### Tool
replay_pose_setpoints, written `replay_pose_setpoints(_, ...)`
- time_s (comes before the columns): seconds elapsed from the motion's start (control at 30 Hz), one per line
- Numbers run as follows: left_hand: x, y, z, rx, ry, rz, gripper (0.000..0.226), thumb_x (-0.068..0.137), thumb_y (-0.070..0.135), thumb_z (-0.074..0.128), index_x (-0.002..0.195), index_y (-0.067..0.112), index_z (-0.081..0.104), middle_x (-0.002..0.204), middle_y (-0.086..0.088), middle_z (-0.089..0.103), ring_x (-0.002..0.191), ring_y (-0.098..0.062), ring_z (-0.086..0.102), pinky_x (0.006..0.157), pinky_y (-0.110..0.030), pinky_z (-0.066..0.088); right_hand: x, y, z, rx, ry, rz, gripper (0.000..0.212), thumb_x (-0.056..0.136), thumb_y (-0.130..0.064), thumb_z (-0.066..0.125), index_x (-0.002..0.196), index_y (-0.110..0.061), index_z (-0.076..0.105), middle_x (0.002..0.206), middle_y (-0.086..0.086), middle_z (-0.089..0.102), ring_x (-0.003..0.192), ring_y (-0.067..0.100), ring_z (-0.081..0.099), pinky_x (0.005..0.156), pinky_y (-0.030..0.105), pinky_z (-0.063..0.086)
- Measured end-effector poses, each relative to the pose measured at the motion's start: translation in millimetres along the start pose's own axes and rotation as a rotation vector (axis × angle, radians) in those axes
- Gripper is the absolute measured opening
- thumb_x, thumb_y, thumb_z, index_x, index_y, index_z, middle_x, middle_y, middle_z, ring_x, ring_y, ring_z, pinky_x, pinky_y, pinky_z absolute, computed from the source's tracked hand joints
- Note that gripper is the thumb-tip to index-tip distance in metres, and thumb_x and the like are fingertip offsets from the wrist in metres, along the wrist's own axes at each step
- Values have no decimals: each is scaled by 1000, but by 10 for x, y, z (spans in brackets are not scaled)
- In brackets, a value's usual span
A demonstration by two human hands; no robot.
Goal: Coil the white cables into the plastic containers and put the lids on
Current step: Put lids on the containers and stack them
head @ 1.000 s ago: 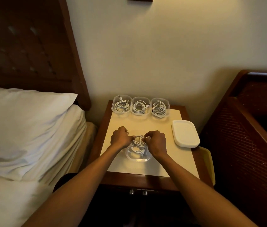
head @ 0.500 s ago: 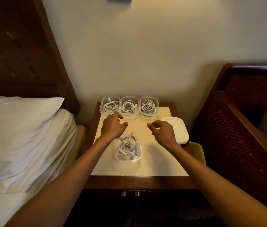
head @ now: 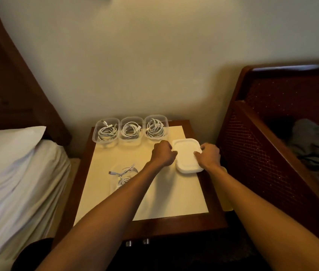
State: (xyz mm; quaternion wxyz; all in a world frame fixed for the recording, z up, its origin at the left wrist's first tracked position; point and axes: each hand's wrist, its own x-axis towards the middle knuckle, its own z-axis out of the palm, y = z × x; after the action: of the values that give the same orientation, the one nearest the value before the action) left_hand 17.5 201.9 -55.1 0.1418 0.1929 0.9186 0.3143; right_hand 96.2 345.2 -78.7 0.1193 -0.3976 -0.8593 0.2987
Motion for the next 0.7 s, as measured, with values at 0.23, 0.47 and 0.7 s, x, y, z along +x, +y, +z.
replay_pose_setpoints(0.23, 74, -45, 270, -2, 29, -131, 40, 82, 25, 78, 113, 4, 64, 117, -16, 66, 105, -35, 62, 87, -41, 53, 41, 28, 25, 4, -37, 110, 26, 90, -14, 68, 114, -3, 65, 114, 13, 65, 103, 28, 64, 79, 33, 53)
replay_pose_setpoints(0.47, 86, -125, 165, -34, 52, -143, 39, 79, 30, 79, 106, 4, 66, 107, -15, 68, 96, -34, 64, 83, -40, 56, 27, 24, 75, 89, -140, 138, 16, 92, -13, 63, 103, -3, 69, 104, 12, 68, 97, 26, 67, 74, 32, 55)
replay_pose_setpoints(0.7, -155, -102, -475, -76, 70, -42, 30, 76, 18, 73, 101, 6, 64, 99, -13, 68, 88, -34, 67, 78, -46, 58, -237, -397, -146, 230, -105, -1, 24, 90, -11, 61, 113, -8, 57, 110, 6, 56, 98, 19, 56, 71, 27, 47)
